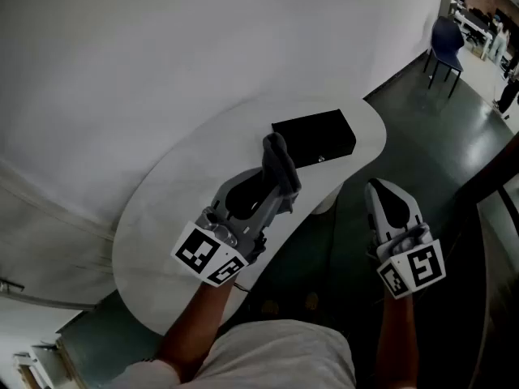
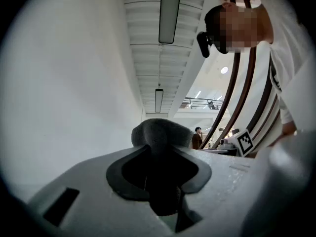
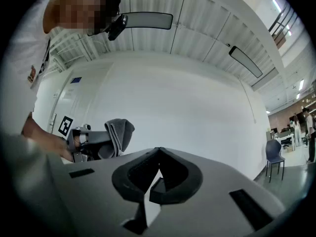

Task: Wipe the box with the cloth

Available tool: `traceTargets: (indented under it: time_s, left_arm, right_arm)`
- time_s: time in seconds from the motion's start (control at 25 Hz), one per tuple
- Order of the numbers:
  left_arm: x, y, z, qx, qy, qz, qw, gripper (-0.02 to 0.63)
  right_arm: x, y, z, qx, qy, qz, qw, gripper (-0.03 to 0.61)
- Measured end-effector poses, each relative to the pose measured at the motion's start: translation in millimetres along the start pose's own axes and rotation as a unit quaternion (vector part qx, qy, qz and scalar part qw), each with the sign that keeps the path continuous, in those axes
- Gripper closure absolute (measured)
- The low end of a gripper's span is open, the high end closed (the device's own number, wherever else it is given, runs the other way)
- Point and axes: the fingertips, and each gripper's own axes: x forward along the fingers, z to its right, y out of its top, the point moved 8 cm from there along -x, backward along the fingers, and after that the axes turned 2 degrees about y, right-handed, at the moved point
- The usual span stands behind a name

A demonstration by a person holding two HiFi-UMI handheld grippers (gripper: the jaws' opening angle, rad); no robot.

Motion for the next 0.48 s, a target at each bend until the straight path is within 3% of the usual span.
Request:
traceTargets:
  time_s: [0.48]
  left_arm:
    - [1.0, -4.0, -2.2, -0.002, 0.002, -0.005, 1.0, 0.508]
  right_arm:
    - [-0.2, -2.7, 2.8, 0.002, 0.002, 0.002, 1.0, 0.566]
